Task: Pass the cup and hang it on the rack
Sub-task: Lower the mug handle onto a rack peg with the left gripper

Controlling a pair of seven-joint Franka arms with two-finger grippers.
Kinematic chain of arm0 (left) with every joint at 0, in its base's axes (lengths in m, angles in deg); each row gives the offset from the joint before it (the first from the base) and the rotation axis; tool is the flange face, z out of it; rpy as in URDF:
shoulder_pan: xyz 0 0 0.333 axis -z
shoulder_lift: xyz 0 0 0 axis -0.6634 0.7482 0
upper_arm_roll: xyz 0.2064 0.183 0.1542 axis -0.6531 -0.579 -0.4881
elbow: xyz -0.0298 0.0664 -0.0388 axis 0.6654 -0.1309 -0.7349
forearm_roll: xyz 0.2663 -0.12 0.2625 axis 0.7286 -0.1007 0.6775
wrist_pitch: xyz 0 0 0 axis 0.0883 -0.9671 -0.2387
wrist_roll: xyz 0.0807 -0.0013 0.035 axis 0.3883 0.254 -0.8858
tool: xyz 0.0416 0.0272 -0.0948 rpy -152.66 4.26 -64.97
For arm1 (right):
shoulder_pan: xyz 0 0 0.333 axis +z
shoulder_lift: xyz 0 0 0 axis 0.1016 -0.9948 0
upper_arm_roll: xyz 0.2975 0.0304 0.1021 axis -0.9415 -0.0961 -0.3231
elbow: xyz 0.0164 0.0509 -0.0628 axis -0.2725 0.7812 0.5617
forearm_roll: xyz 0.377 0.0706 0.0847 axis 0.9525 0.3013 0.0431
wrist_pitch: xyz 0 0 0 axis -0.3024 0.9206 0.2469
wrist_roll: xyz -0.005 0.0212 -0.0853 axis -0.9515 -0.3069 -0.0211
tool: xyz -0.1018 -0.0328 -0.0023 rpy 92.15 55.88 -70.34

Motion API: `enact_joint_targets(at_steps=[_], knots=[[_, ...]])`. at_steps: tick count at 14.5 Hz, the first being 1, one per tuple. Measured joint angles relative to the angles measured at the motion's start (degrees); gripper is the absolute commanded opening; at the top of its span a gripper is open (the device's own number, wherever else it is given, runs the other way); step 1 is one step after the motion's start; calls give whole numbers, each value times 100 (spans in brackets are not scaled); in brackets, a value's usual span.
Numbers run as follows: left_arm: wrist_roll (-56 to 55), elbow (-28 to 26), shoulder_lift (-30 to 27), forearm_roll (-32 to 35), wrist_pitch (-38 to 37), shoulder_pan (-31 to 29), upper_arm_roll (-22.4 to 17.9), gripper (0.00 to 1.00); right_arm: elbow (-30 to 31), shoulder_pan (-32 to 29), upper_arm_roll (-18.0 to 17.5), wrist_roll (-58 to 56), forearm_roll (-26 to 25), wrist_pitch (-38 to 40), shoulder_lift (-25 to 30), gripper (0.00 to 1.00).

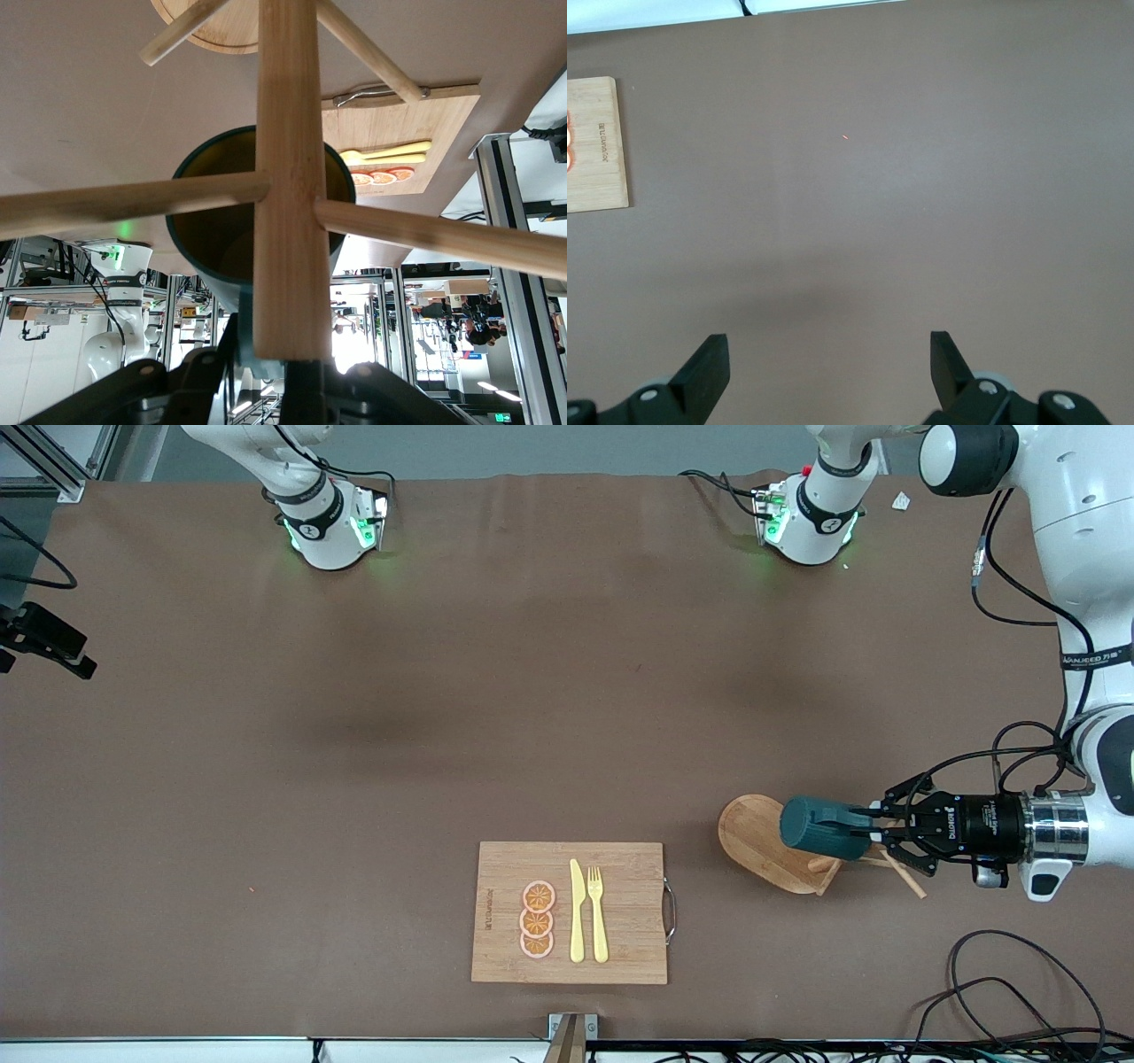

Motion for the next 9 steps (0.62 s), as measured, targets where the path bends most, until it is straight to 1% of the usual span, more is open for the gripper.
enact_joint_targets(at_steps=[1, 4, 6, 8, 9], knots=[[0, 0, 0, -2, 6, 0, 0, 21, 0, 0, 0, 0, 0, 0, 0, 100], [-1, 0, 0, -9, 24, 0, -1, 25, 0, 0, 0, -1, 0, 0, 0, 100], [-2, 0, 0, -22, 30, -11, -3, 32, 0, 0, 0, -1, 0, 0, 0, 100], [-2, 1, 0, -37, 30, -36, -3, 54, 0, 0, 0, -1, 0, 0, 0, 100], [-2, 6, 0, -45, 30, -43, -3, 73, 0, 0, 0, -1, 0, 0, 0, 100]])
